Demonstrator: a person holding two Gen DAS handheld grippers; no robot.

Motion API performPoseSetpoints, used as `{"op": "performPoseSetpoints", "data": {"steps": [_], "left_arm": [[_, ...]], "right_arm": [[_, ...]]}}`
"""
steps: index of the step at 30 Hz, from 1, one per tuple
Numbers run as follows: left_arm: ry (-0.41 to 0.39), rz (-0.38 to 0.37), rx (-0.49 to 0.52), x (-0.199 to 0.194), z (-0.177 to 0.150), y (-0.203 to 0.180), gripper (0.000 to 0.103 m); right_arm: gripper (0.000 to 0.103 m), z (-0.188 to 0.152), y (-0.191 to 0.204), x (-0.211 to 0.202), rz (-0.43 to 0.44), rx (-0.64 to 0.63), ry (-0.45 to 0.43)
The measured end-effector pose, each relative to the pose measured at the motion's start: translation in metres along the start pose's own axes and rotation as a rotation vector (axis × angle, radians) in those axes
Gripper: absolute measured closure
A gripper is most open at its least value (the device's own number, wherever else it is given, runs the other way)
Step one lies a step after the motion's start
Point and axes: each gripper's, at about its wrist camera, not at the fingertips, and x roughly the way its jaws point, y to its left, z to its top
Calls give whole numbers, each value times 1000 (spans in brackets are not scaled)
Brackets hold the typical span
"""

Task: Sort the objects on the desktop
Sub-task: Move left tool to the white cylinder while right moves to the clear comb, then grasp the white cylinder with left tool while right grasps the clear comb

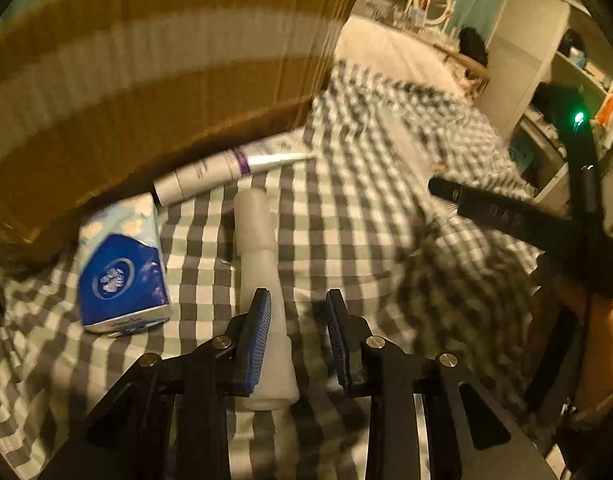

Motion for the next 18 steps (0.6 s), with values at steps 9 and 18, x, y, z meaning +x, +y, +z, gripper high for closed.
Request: {"op": "performPoseSetpoints", "data": {"steps": [9,18], "left_arm": [[-15,-44,-83,-10,-1,4,43],[-72,29,-66,-22,8,4,26]], "right_arm": [[59,7,22,35,-92,-118,9],[78,6,30,35,-117,-182,11]]}}
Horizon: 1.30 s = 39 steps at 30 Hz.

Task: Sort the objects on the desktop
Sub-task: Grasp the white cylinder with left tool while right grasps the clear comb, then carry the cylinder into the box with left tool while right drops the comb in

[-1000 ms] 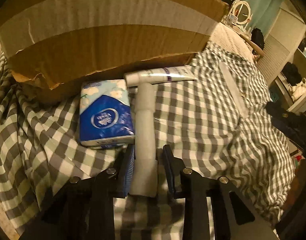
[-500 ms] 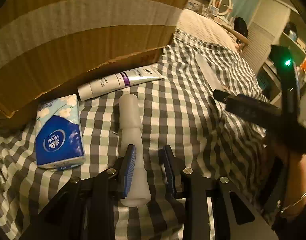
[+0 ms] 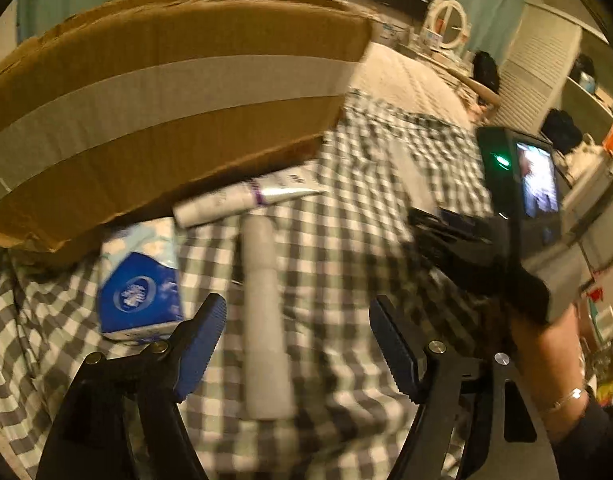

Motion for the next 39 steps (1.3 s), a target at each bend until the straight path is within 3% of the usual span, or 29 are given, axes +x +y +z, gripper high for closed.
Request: {"op": "performPoseSetpoints", "data": {"steps": [2,4,7,8,9,12,13,14,17,28,32,34,35,39], "left_arm": [[6,-6,-45,8,3,12,26],[46,-17,-54,22,4,18,33],[58,37,14,29,0,10,56],[57,33,65,29,0,4,79],[63,24,89,30,-2,2,89],[55,26,145,23,-1,-9,89],[45,-7,137,14,-1,-8,89],[33,-40,119,6,2,-7,89],[3,-121,77,-15,9,1,89],[42,-209,-24,-28,12,22,90],[66,-215,-35,-17,10,23,89],[85,-214,-50,-8,9,25,89],[97,-212,-58,-4,8,26,89],[129,-203,-63,11,6,25,89]], "right_arm": [[78,-2,-1,-5,13,-4,-3],[78,-3,-7,-10,42,22,-1],[78,-9,-24,-25,114,102,0],[78,-10,-27,-30,129,121,0],[78,-12,-29,-35,139,134,-3],[78,-14,-37,-59,164,159,-32],[83,-14,-38,-67,167,163,-40],[99,-12,-40,-76,180,172,-49],[100,-11,-41,-93,202,190,-51],[99,-28,-31,-92,251,199,33],[90,-36,-25,-71,327,201,114],[58,-40,-18,-62,300,161,146],[53,-41,-15,-60,268,133,150],[52,-35,-8,-62,158,33,112]]}}
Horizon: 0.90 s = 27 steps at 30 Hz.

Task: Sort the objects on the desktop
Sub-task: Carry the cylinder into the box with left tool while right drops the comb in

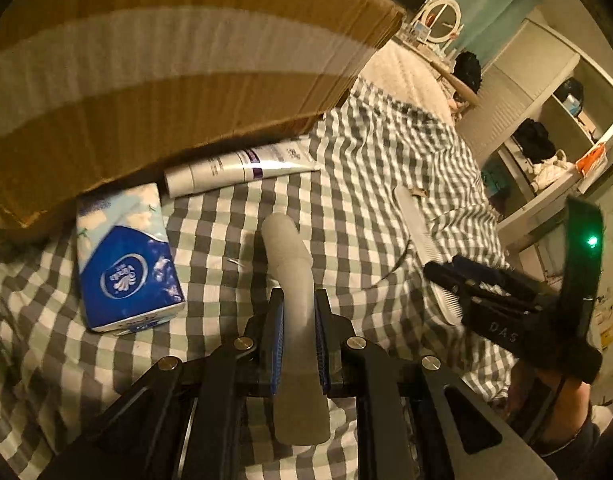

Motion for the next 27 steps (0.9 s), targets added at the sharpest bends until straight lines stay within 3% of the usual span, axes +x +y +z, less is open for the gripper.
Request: {"op": "performPoseSetpoints", "data": {"steps": [3,8,10,12,18,19,20,24,27], "left_arm": [[14,10,15,10,-1,-2,89],[22,33,46,17,-3,-7,89],[21,32,42,17,-3,-7,89],[20,28,35,15,-2,-6,89],[1,12,34,2,1,-9,89],[-11,6,38,-3,1,-11,89],[-25,-6,45,-9,3,-13,89],[-105,-67,61,-38,8,-22,89],[-129,-68,87,-50,8,-25,89]], "right_arm": [[52,2,3,2,-27,-47,-32],[53,5,11,23,-16,-76,-9],[75,7,12,27,-29,-76,-6],[76,8,11,25,-37,-67,-6],[79,6,7,-2,5,-16,-52],[83,7,7,-12,22,1,-72],[100,9,6,-24,41,18,-99],[100,16,6,-63,105,63,-169],[100,12,9,-68,120,85,-154]]}}
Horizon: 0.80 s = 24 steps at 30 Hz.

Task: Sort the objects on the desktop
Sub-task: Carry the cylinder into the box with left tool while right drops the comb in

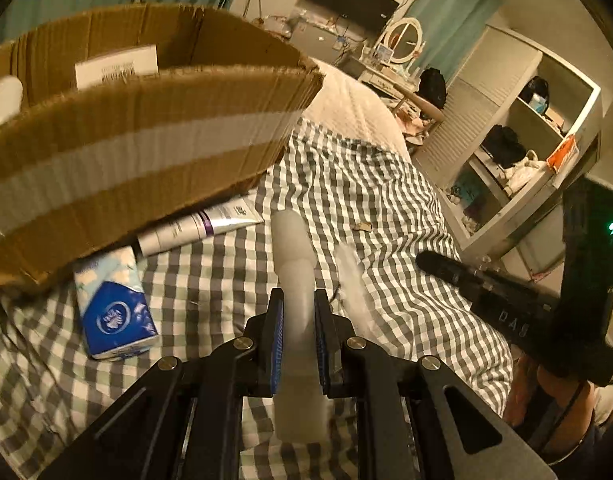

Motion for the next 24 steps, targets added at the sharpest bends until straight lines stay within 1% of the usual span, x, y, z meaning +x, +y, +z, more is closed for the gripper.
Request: {"op": "performPoseSetpoints", "data": {"steps": [1,2,4,6,7,8,10,13,15,16,17,20,24], "left_arm": [[3,3,-2,-1,-1,1,89],[12,2,-11,-1,-3,3,89],[34,-5,-31,2,-5,6,89],[47,0,-42,5,-7,9,89],[51,5,-46,6,-7,9,89],[55,7,-50,7,-7,11,89],[54,5,-63,8,-6,15,89],[56,12,-67,14,-5,17,89],[60,14,-72,19,-5,19,89],[63,15,-73,21,-5,19,89],[67,18,-73,24,-5,19,89],[65,17,-70,26,-5,16,89],[33,16,-46,15,-1,11,89]], "right_arm": [[99,-4,0,1,-21,5,-4],[94,-6,-1,5,-21,11,8],[88,-7,-8,15,1,48,45],[86,-10,-14,25,35,94,72],[79,-11,-15,32,58,123,92],[69,-14,-15,39,76,146,113],[62,-20,-11,51,77,153,145],[62,-24,-4,70,55,112,197],[62,-27,0,79,36,89,210],[64,-27,0,81,31,83,212],[74,-27,0,83,24,75,217],[76,-23,1,80,32,52,207],[76,-17,-6,61,81,66,169]]}}
